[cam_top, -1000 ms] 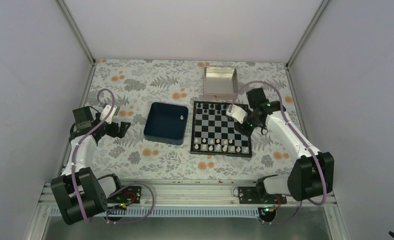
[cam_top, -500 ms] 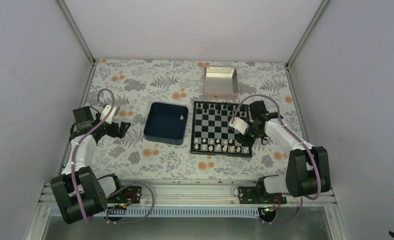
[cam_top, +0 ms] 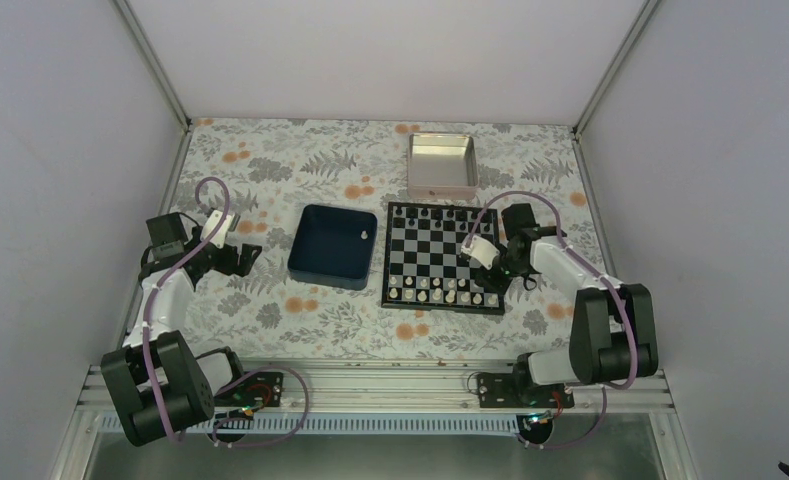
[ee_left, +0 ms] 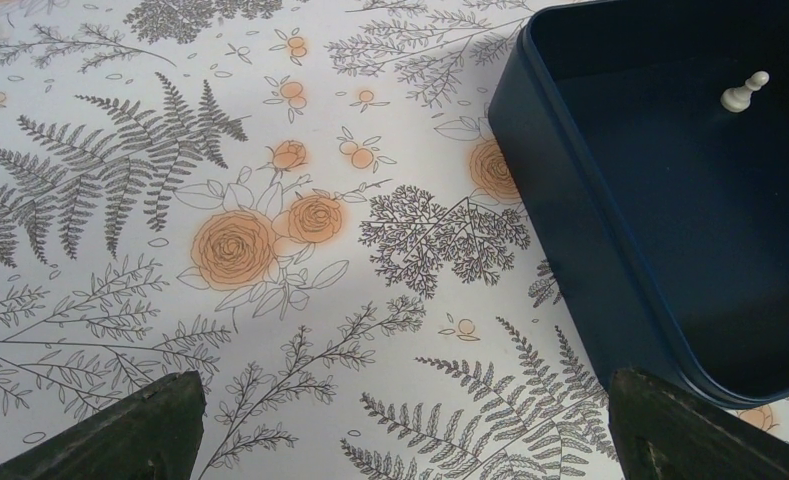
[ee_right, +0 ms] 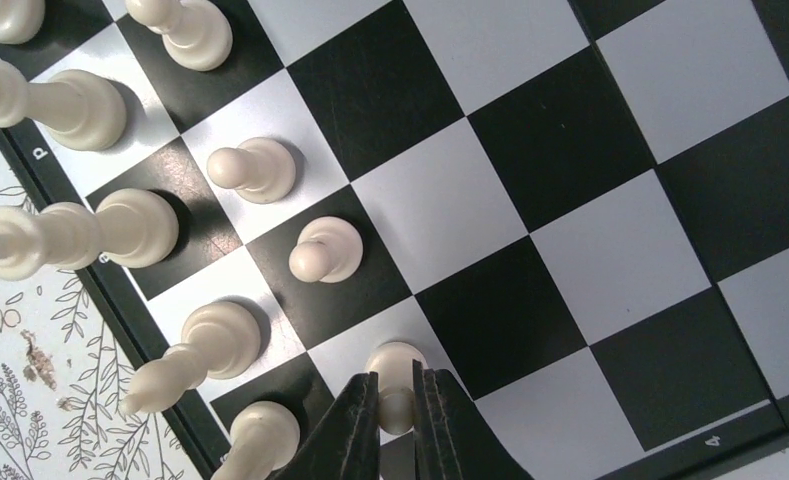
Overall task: Set up the chess pieces on the board
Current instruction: Place the chess piece on the chessboard, then pick up the chess piece from the storage box, then place the chess piece on the chessboard.
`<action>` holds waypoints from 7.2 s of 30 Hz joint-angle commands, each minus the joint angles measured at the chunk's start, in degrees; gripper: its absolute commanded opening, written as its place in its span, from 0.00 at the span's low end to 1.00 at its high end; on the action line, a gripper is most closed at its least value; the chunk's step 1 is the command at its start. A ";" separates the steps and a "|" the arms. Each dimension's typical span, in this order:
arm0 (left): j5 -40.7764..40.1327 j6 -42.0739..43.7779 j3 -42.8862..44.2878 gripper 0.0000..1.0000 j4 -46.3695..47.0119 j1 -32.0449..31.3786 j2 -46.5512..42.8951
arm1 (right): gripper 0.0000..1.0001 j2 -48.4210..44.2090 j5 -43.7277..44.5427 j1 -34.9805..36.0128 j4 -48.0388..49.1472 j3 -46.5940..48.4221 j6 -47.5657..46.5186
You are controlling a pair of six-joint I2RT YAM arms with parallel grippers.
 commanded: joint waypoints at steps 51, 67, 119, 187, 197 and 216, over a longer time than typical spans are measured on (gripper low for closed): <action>2.44 1.10 -0.27 1.00 1.11 0.52 -1.97 | 0.50 38.16 12.42 38.69 -16.13 62.46 12.41; 3.67 1.50 -0.45 1.00 0.55 1.20 -3.99 | 0.53 58.21 28.25 41.25 -20.23 76.12 13.86; 6.66 2.28 0.47 1.00 -0.72 4.38 -3.82 | 0.08 18.77 11.55 18.65 -24.52 49.90 7.54; 5.52 1.72 0.74 1.00 0.05 4.48 -0.72 | 0.09 5.01 1.45 -6.28 -5.19 2.99 -3.90; 5.63 1.82 0.65 1.00 0.10 4.46 -0.56 | 0.14 5.25 1.11 -6.31 -4.38 3.02 -3.72; 5.43 1.74 0.57 1.00 0.07 4.43 -0.99 | 0.71 -5.14 -1.15 -6.37 -12.46 12.61 -2.75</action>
